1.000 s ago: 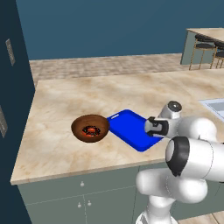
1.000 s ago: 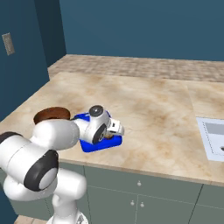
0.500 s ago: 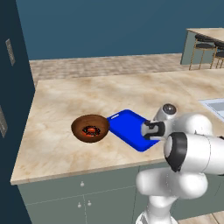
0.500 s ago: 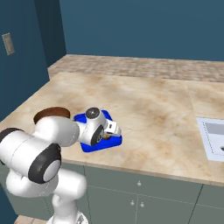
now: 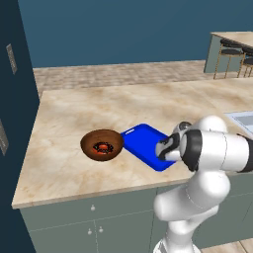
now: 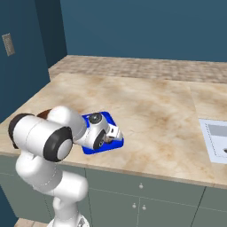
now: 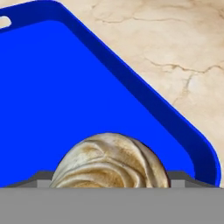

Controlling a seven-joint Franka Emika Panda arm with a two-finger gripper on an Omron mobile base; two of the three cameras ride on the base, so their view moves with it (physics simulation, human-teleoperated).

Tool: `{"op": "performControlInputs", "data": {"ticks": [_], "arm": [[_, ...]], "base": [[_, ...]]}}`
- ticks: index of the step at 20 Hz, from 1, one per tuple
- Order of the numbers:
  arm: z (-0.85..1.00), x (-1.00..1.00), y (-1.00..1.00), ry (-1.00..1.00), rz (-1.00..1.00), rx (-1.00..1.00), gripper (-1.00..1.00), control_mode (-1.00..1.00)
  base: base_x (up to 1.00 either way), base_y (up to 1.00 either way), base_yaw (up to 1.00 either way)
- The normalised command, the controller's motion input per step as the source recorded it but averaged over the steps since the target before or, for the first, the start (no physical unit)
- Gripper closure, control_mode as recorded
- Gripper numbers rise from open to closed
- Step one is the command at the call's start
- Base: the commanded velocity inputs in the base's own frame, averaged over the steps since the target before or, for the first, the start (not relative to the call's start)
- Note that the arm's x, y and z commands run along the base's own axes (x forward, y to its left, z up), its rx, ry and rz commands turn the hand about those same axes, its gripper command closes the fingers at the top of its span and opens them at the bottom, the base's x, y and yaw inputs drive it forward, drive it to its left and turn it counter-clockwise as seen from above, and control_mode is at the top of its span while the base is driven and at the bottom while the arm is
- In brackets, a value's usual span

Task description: Place the bowl with donut and the cupcake onto the tray.

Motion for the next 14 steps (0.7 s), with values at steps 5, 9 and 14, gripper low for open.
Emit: {"op": "performControlInputs", "data": {"ticks": [5, 9, 14], "arm": [[-0.23, 0.14, 0.06, 0.0, 0.0, 0.0, 1.0, -1.0], [-0.17, 0.14, 0.07, 0.0, 0.0, 0.0, -1.0, -1.0], [-0.06, 0.1, 0.0, 0.0, 0.0, 0.0, -1.0, -1.0]], "base": [[0.0, 0.0, 0.0], [0.0, 0.0, 0.0], [0.0, 0.0, 0.0]]}}
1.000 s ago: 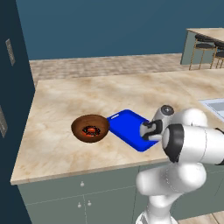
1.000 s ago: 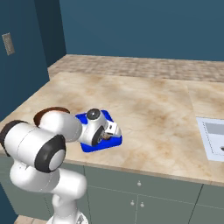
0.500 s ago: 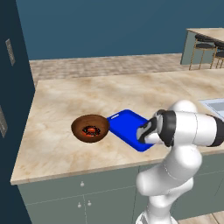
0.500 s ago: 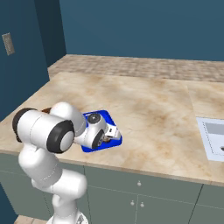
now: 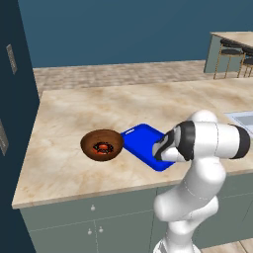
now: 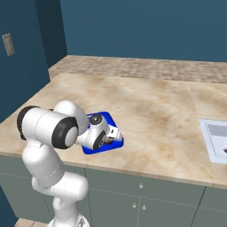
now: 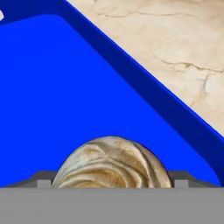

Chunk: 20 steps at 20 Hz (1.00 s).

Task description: Place the bowl with donut and the cupcake onto the tray.

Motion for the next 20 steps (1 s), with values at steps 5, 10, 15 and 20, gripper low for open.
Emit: {"op": "performControlInputs", "data": {"ticks": [5, 10, 15, 20], "arm": [[0.07, 0.01, 0.0, -0.01, 0.0, 0.0, -1.0, -1.0], [0.05, 0.0, 0.0, 0.0, 0.0, 0.0, -1.0, -1.0], [0.34, 0.0, 0.0, -0.04, 0.0, 0.0, -1.0, -1.0], [0.65, 0.0, 0.02, -0.08, 0.0, 0.0, -1.0, -1.0]], "base": [[0.0, 0.0, 0.0], [0.0, 0.0, 0.0], [0.0, 0.0, 0.0], [0.0, 0.0, 0.0]]}}
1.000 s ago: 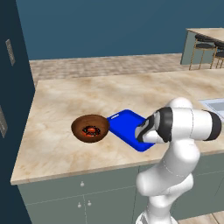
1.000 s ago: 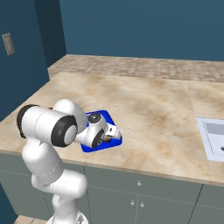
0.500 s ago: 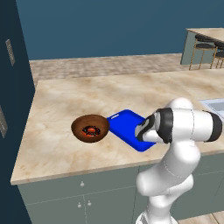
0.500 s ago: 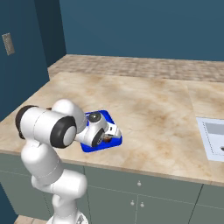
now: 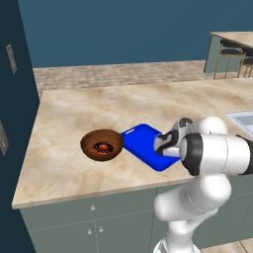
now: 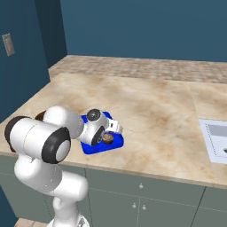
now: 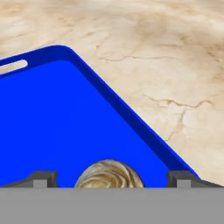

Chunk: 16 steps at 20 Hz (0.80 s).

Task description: Place the bowl with donut and the cupcake onto the tray.

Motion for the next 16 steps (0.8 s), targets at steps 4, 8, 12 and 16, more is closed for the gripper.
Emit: {"op": "performControlInputs", "data": {"ticks": [4, 8, 12, 16], "arm": [[0.56, 0.02, 0.08, -0.02, 0.0, 0.0, -1.0, -1.0], [0.33, 0.11, 0.18, 0.0, 0.0, 0.03, -1.0, -1.0], [0.56, 0.0, 0.21, 0.02, 0.0, 0.04, -1.0, -1.0], [0.55, 0.01, 0.07, 0.04, 0.0, 0.13, -1.0, -1.0]], "base": [[0.0, 0.0, 0.0], [0.0, 0.0, 0.0], [0.0, 0.0, 0.0], [0.0, 0.0, 0.0]]}}
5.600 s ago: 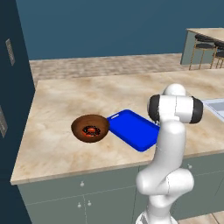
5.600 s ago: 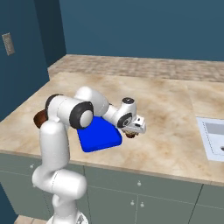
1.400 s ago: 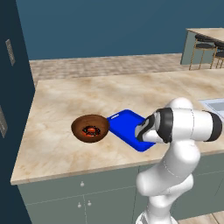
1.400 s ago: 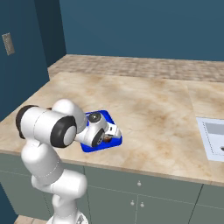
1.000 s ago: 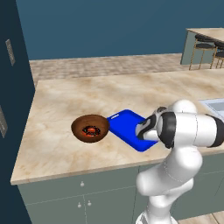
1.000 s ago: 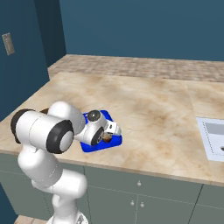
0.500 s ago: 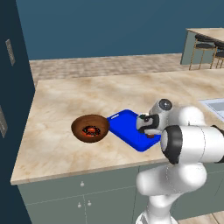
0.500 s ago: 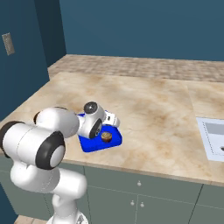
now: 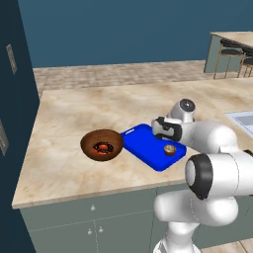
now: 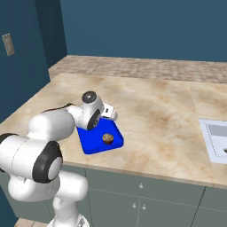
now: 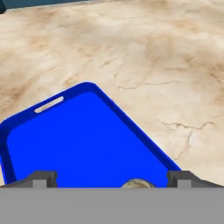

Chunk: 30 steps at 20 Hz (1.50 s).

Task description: Place the bowl with donut and the cupcake onto the tray.

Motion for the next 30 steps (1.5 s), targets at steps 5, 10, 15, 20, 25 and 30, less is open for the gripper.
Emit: {"op": "performControlInputs", "data": {"ticks": [5, 10, 15, 20, 25, 30], "arm": [[0.18, 0.06, 0.22, 0.09, 0.01, 0.08, -1.0, -1.0], [-0.05, 0.13, 0.53, 0.14, 0.06, 0.0, -1.0, -1.0], [-0.05, 0.09, 0.58, 0.14, 0.07, 0.0, -1.0, -1.0], [-0.05, 0.15, 0.46, 0.11, 0.07, 0.01, -1.0, -1.0], [-0.21, 0.08, 0.44, 0.11, 0.07, 0.03, -1.0, -1.0], [-0.34, 0.0, 0.42, 0.1, 0.05, 0.01, -1.0, -1.0]], "base": [[0.0, 0.0, 0.0], [0.0, 0.0, 0.0], [0.0, 0.0, 0.0], [0.0, 0.0, 0.0], [0.0, 0.0, 0.0], [0.0, 0.0, 0.0]]}}
